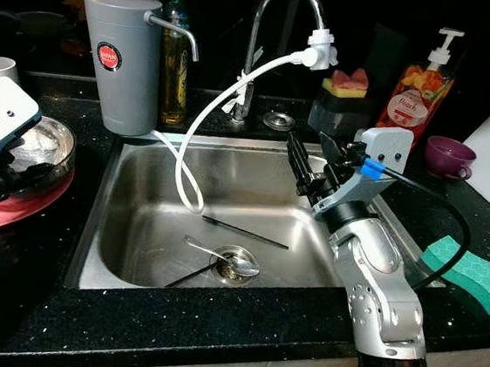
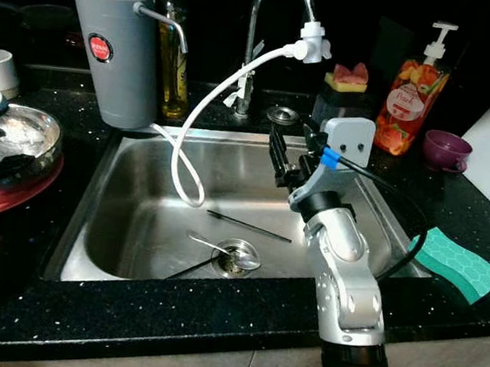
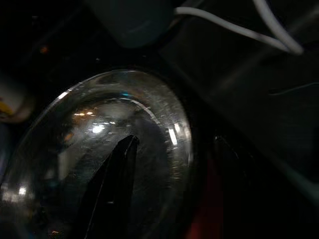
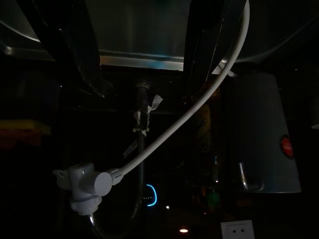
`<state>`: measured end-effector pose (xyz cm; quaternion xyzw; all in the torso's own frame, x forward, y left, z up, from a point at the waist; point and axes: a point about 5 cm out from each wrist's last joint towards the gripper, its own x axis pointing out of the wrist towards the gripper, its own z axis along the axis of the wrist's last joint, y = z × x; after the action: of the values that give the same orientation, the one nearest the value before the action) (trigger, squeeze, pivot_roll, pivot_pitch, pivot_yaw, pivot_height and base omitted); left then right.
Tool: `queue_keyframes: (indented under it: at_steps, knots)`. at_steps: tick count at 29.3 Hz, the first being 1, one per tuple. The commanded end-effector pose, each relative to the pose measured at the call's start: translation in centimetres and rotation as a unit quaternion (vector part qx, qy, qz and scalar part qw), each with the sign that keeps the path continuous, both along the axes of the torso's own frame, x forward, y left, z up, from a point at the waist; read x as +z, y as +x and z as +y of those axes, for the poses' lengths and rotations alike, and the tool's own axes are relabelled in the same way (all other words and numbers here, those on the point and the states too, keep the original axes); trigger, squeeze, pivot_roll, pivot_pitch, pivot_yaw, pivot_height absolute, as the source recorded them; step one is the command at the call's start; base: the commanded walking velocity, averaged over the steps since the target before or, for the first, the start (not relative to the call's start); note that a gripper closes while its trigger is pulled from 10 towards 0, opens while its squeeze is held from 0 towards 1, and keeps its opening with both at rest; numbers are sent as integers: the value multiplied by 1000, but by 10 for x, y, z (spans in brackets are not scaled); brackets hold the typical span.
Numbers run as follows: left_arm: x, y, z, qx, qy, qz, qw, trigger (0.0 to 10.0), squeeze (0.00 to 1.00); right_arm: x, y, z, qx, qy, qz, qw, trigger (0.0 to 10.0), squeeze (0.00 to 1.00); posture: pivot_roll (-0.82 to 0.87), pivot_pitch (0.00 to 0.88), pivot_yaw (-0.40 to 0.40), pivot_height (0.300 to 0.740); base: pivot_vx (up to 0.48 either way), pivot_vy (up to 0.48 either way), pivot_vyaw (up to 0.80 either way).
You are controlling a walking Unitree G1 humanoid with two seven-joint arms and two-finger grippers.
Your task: Kitchen organization
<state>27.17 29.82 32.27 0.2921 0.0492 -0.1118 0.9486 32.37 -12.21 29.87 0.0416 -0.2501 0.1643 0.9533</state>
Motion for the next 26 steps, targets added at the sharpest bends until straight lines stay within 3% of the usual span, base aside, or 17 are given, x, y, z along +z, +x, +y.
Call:
queue_keyframes:
  at_steps: [1, 7, 19, 24, 25, 26]
  knots:
    - [4, -2, -2, -13, -20, -2, 1000, 10000, 0, 1, -1, -4, -6, 7, -5, 1000, 10000, 0, 115, 139, -56, 740, 0, 0, 0]
    - [24, -2, -8, -30, -29, -58, 997, 10000, 0, 1, 0, -5, -8, 8, -5, 1000, 10000, 0, 115, 137, -58, 740, 0, 0, 0]
    - [-5, -1, 0, -11, -14, 23, 1000, 10000, 0, -1, -1, -4, -9, 11, -2, 1000, 10000, 0, 114, 138, -55, 740, 0, 0, 0]
    - [-16, 2, 9, 23, 38, 33, 998, 10000, 0, -2, -2, -5, -11, 11, -3, 1000, 10000, 0, 111, 138, -55, 740, 0, 0, 0]
    - [-18, 3, 11, 31, 56, 32, 997, 8431, 0, -2, -1, -5, -11, 11, -3, 1000, 10000, 0, 111, 137, -55, 740, 0, 0, 0]
    - [-21, 5, 15, 46, 93, 29, 994, 4039, 0, -2, -1, -5, -11, 11, -2, 1000, 10000, 0, 108, 136, -54, 740, 0, 0, 0]
